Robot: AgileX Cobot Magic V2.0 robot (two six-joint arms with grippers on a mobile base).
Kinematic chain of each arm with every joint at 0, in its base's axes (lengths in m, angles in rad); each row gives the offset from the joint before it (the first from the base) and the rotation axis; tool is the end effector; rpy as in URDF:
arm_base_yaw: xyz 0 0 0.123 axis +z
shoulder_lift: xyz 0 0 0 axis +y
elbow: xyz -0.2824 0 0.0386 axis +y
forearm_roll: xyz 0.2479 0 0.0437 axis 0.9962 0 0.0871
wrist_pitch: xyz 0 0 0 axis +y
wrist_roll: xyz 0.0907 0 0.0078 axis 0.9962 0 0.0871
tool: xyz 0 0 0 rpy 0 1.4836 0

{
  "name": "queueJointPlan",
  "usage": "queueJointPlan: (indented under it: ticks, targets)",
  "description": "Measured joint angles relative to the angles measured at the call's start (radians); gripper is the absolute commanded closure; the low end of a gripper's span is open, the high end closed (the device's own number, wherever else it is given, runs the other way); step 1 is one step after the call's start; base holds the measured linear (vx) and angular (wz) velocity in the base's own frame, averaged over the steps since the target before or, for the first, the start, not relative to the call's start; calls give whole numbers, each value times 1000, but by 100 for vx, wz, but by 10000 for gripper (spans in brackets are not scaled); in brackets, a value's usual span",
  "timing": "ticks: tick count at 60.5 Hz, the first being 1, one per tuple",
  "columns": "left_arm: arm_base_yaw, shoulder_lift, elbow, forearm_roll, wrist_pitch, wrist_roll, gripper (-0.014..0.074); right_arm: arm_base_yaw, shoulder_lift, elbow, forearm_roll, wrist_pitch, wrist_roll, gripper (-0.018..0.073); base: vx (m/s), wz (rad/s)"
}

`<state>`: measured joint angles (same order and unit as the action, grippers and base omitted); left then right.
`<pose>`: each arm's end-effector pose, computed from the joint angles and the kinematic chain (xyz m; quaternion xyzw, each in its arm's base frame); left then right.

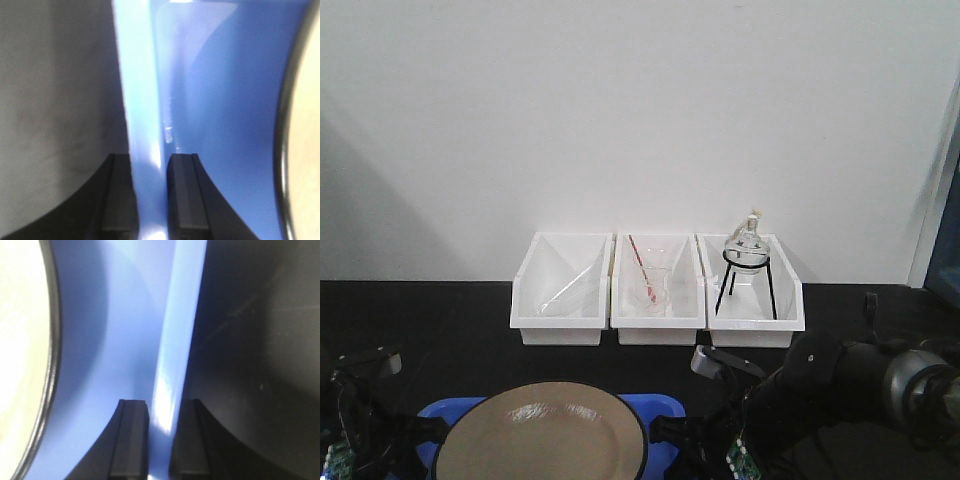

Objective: Place disk in tray to left cabinet
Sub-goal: 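Lift the blue tray with both grippers toward the robot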

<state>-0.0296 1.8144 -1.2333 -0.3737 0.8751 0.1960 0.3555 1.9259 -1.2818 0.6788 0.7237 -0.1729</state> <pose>0.3563 -0.0361 0.2032 0.0066 0.9831 -0.1451 0.1114 0.3542 0.1719 0.1845 -0.0361 0.9568 0.2656 0.1126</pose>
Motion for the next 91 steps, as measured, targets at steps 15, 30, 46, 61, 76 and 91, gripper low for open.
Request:
queueJointPlan:
  ticks: [15,30,46,61,76,91]
  targets:
    - [0,-16,-73,-87,80,0,598,-21,-79,4,-81,59,95,564,0,0]
    - [-5,-140,-78,-175,107,-40,597,-105,-185,4,-52,151,107,564,0,0]
    - [-13,-254,-80,-261,114,-55,597,-140,-330,4,-60,199,116,564,0,0]
    - [-32,-314,-92,-273,134,-98,597,-144,-441,4,-87,248,166,564,0,0]
    - [-42,-321,-136,-265,176,-166,597,-147,-452,-71,-145,344,229,562,0,0]
    - [-43,-323,-146,-264,184,-174,597,-147,-453,-127,-154,368,253,562,0,0]
